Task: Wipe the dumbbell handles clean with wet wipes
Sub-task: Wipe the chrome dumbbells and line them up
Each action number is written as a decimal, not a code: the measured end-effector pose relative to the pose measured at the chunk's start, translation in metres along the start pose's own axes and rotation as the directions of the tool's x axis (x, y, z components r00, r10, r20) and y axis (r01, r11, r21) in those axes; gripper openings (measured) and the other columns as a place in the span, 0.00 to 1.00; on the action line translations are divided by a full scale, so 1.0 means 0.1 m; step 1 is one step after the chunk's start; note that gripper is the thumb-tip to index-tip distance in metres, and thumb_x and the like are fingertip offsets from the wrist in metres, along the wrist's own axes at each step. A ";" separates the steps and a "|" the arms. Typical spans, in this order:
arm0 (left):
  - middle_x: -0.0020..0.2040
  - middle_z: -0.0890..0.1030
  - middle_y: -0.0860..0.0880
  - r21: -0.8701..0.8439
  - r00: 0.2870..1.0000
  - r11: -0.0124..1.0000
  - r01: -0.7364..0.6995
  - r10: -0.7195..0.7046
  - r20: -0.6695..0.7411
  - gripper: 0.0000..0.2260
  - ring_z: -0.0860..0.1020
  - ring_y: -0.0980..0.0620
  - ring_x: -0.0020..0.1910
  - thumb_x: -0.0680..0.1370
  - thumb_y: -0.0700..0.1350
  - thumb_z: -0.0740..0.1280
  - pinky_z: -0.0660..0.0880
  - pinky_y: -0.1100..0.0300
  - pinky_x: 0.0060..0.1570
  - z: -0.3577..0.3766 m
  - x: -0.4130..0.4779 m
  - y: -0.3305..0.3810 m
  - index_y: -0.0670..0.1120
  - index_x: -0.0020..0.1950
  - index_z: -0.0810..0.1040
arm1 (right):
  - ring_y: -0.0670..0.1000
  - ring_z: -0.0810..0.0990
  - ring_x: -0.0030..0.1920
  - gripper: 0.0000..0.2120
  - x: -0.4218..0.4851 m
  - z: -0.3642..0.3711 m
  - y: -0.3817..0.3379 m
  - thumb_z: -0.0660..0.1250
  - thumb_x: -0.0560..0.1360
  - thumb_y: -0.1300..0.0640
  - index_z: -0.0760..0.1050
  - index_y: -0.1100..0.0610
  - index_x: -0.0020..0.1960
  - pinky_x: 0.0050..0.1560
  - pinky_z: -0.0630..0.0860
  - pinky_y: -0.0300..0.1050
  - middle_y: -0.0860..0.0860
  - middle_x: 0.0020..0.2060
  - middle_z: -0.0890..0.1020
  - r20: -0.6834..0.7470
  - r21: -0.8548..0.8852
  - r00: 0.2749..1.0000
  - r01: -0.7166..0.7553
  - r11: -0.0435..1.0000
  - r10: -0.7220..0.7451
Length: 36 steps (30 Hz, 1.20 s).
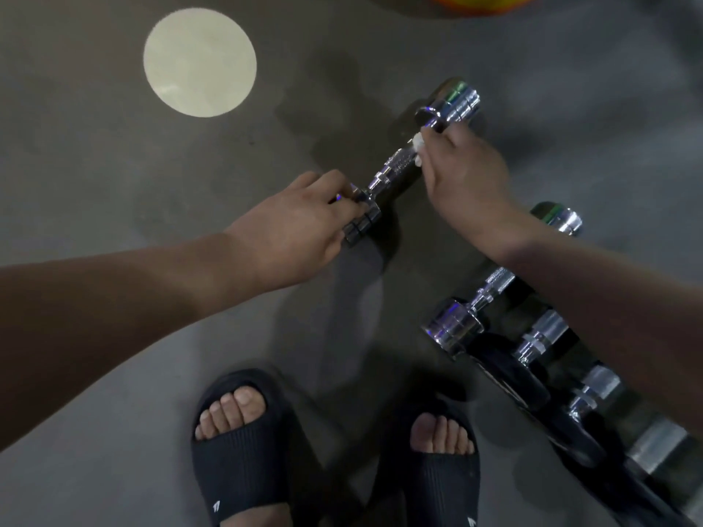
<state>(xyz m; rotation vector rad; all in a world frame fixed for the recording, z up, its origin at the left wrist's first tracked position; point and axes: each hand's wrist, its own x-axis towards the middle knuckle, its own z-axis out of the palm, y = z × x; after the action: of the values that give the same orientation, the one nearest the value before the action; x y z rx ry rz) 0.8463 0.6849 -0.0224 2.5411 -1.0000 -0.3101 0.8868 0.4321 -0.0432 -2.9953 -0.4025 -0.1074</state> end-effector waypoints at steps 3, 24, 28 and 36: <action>0.56 0.77 0.42 0.023 1.000 1.000 0.001 -0.001 -0.006 0.19 0.76 0.39 0.49 0.76 0.45 0.57 0.77 0.49 0.53 -0.01 0.01 0.02 0.44 0.62 0.80 | 0.67 0.79 0.40 0.16 -0.02 0.01 -0.06 0.57 0.82 0.53 0.77 0.59 0.62 0.37 0.75 0.55 0.62 0.49 0.78 0.027 0.041 0.997 -0.073 0.996 0.072; 0.57 0.76 0.43 0.094 0.995 0.991 -0.093 0.089 0.052 0.16 0.74 0.40 0.49 0.78 0.45 0.65 0.76 0.48 0.52 0.02 0.05 0.07 0.45 0.65 0.79 | 0.65 0.80 0.46 0.13 -0.15 -0.08 -0.07 0.63 0.78 0.59 0.78 0.59 0.61 0.43 0.77 0.53 0.61 0.51 0.79 0.100 0.224 0.991 0.063 0.972 -0.087; 0.56 0.77 0.43 0.095 0.995 0.990 -0.100 0.098 0.027 0.15 0.74 0.41 0.49 0.78 0.44 0.68 0.75 0.50 0.53 0.04 0.02 0.05 0.44 0.64 0.79 | 0.65 0.79 0.45 0.11 -0.12 -0.08 -0.08 0.62 0.78 0.58 0.78 0.59 0.58 0.42 0.75 0.52 0.61 0.49 0.78 0.074 0.170 0.997 -0.017 0.985 0.005; 0.58 0.77 0.43 0.067 0.989 0.988 -0.141 0.138 0.052 0.18 0.75 0.41 0.49 0.75 0.42 0.69 0.73 0.51 0.54 0.03 0.02 0.06 0.43 0.65 0.79 | 0.65 0.79 0.44 0.11 -0.03 -0.10 0.08 0.61 0.80 0.56 0.79 0.58 0.56 0.40 0.75 0.54 0.60 0.48 0.79 0.055 0.153 0.998 0.033 0.988 -0.042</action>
<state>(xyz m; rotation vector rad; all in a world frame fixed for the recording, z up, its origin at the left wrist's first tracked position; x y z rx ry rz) 0.8435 0.6790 -0.0225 2.5198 -1.2204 -0.3006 0.8854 0.4223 -0.0346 -2.8468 -0.4519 0.0063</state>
